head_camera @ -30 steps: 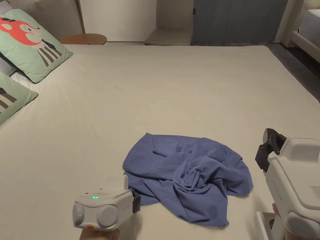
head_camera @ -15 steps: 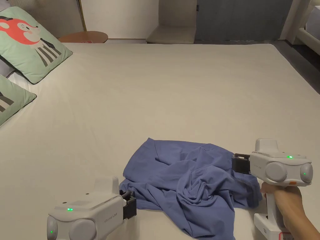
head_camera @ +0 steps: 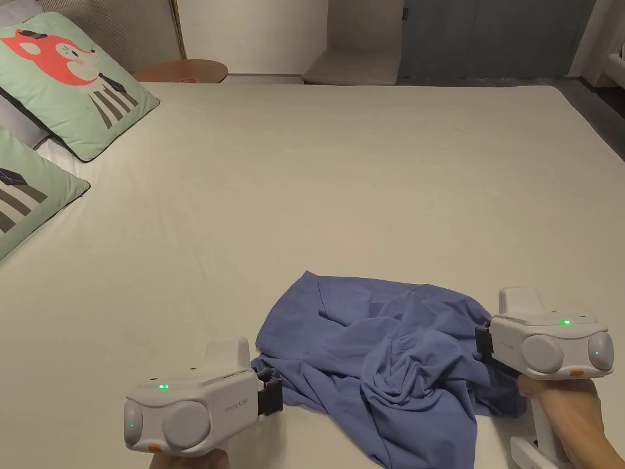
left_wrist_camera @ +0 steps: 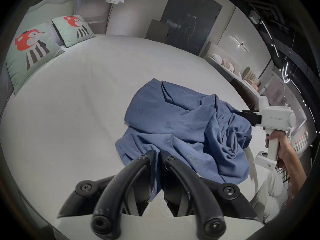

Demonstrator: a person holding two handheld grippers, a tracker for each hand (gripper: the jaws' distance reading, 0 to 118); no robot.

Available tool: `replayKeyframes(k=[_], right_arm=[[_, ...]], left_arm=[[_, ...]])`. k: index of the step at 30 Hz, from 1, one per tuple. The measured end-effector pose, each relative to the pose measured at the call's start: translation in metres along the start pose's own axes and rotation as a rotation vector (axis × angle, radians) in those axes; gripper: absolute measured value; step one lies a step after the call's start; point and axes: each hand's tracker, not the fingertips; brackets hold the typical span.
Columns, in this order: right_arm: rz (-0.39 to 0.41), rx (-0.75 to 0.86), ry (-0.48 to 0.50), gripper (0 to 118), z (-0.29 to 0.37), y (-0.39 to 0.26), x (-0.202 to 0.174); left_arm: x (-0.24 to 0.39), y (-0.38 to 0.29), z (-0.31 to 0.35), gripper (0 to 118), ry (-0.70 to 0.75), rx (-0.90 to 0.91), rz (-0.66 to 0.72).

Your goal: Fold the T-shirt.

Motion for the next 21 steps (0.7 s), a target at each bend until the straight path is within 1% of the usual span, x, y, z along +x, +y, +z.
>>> replayKeyframes(k=[1, 3, 7, 11, 17, 21], right_arm=[[0.006, 0.036, -0.011, 8, -0.006, 0.004, 0.01], [0.004, 0.099, 0.001, 8, 0.012, 0.014, 0.015], [0.027, 0.197, -0.005, 8, 0.053, 0.04, 0.018], [0.022, 0.317, -0.005, 8, 0.081, 0.066, 0.028], [0.066, 0.446, -0.064, 8, 0.121, 0.121, 0.042], [0.067, 0.513, -0.097, 8, 0.135, 0.162, 0.058]], left_arm=[[-0.002, 0.001, 0.0, 3, -0.008, -0.001, 0.022], [-0.003, 0.004, -0.001, 3, -0.018, 0.002, 0.044], [-0.003, 0.018, 0.001, 3, 0.023, 0.047, 0.018], [-0.001, 0.039, 0.02, 3, -0.013, 0.11, 0.03], [0.001, 0.104, 0.061, 3, -0.016, 0.271, -0.004], [-0.003, 0.164, 0.09, 3, 0.008, 0.377, -0.017]])
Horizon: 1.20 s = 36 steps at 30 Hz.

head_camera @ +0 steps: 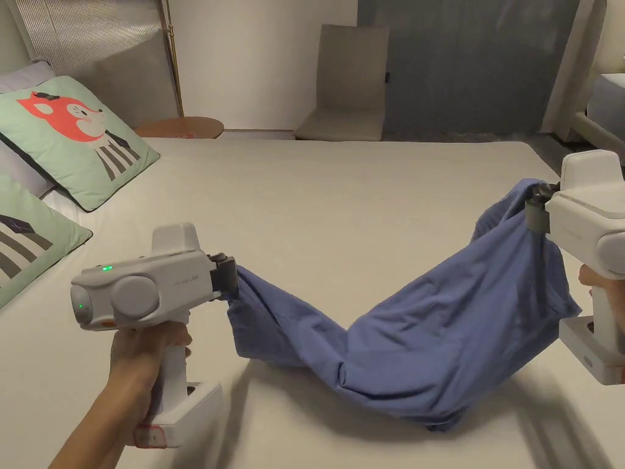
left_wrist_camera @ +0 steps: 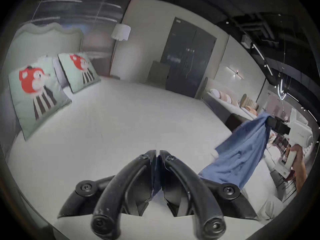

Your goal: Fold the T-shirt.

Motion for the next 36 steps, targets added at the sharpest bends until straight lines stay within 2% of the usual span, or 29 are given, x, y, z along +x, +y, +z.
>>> replayKeyframes(k=[6, 12, 19, 27, 31, 36], right_arm=[[-0.022, 0.104, -0.062, 8, -0.017, 0.054, 0.023], [-0.004, 0.193, -0.107, 8, -0.041, 0.093, 0.033], [-0.014, 0.281, -0.161, 8, -0.087, 0.114, 0.039], [-0.028, 0.293, -0.211, 8, -0.128, 0.091, 0.011], [-0.023, 0.225, -0.176, 8, -0.156, 0.057, 0.001], [-0.034, 0.099, -0.121, 8, -0.161, 0.004, -0.021]], left_arm=[[-0.004, 0.096, -0.004, 3, 0.071, 0.128, -0.037], [-0.009, 0.174, -0.026, 3, 0.127, 0.229, -0.086], [-0.025, 0.233, -0.068, 3, 0.236, 0.325, -0.129], [-0.06, 0.229, -0.109, 3, 0.336, 0.388, -0.133], [-0.083, 0.203, -0.126, 3, 0.354, 0.339, -0.13], [-0.111, 0.147, -0.137, 3, 0.395, 0.233, -0.119]])
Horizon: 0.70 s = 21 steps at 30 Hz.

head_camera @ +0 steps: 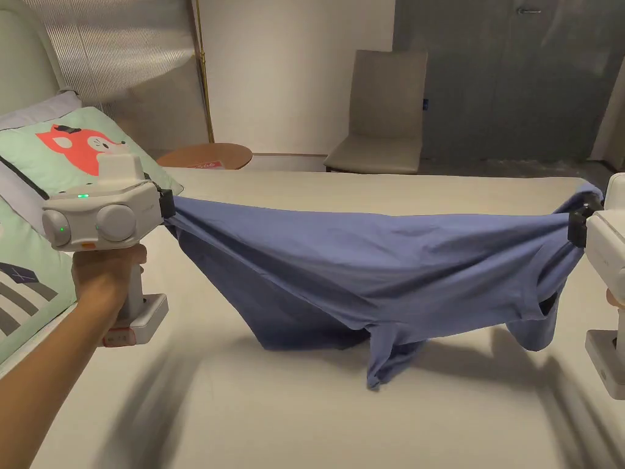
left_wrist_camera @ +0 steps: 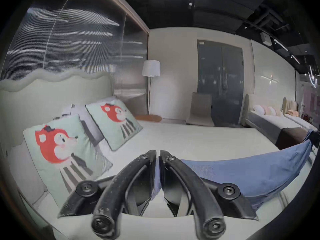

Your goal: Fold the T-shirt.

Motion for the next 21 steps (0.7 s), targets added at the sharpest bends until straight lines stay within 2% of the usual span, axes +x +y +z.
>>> replayKeyframes(k=[6, 12, 18, 21], right_arm=[[-0.002, -0.16, 0.045, 8, 0.028, -0.074, -0.012], [-0.055, -0.288, 0.057, 8, 0.077, -0.139, -0.006], [-0.111, -0.365, 0.058, 8, 0.149, -0.172, 0.008], [-0.13, -0.395, 0.057, 8, 0.178, -0.188, 0.016]], left_arm=[[-0.026, -0.09, 0.022, 3, 0.02, -0.137, 0.013], [-0.053, -0.183, 0.076, 3, 0.027, -0.292, 0.077], [-0.068, -0.239, 0.146, 3, 0.027, -0.342, 0.112], [-0.07, -0.256, 0.181, 3, 0.039, -0.355, 0.074]])
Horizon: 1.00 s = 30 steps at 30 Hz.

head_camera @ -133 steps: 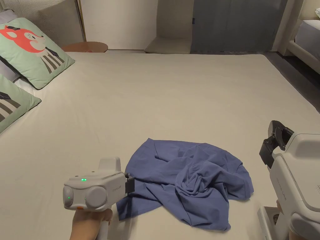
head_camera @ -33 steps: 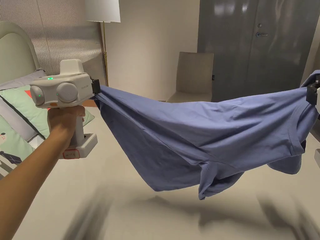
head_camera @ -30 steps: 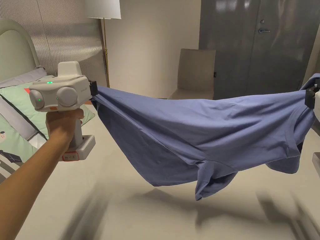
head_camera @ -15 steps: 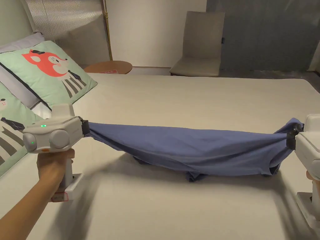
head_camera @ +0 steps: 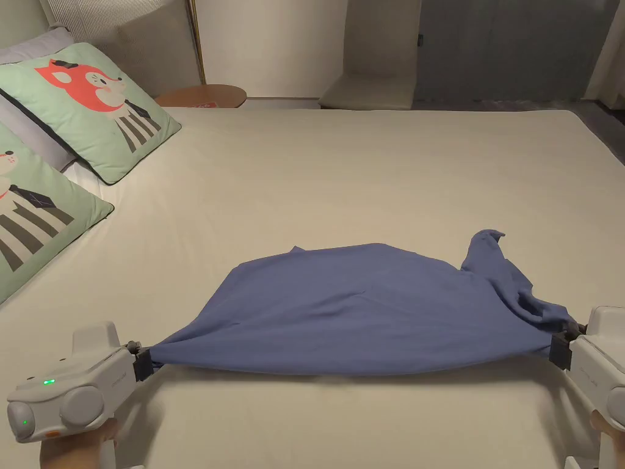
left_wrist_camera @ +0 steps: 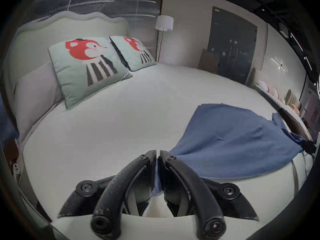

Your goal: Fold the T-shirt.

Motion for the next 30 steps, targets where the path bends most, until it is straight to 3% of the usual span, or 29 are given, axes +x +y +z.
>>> replayKeyframes(k=[9, 15, 18, 20, 21, 22, 24, 25, 30], right_arm=[[0.019, -0.152, 0.011, 8, 0.046, -0.073, 0.024], [0.025, -0.267, 0.018, 8, 0.054, -0.104, 0.019], [0.015, -0.247, 0.004, 9, 0.06, -0.102, 0.014], [0.008, -0.26, 0.007, 11, 0.064, -0.093, 0.012], [-0.003, -0.261, 0.01, 19, 0.066, -0.088, 0.011], [-0.011, -0.249, 0.007, 48, 0.07, -0.083, 0.008], [-0.009, -0.194, 0.015, 94, 0.075, -0.068, 0.005], [-0.009, -0.155, 0.014, 109, 0.079, -0.058, 0.001], [-0.013, 0.082, 0.019, 110, 0.111, -0.004, -0.024]], left_arm=[[-0.031, -0.059, 0.064, 3, 0.032, -0.102, 0.001], [-0.032, -0.077, 0.059, 3, 0.049, -0.218, -0.035], [-0.028, -0.075, 0.055, 3, 0.06, -0.222, -0.03], [-0.026, -0.071, 0.052, 12, 0.072, -0.243, -0.039], [-0.023, -0.067, 0.054, 24, 0.085, -0.248, -0.045], [-0.02, -0.063, 0.055, 56, 0.089, -0.242, -0.057], [-0.012, -0.053, 0.061, 104, 0.059, -0.194, -0.061], [-0.006, -0.045, 0.064, 110, 0.028, -0.16, -0.052], [0.041, 0.002, 0.094, 109, -0.1, 0.076, -0.021]])
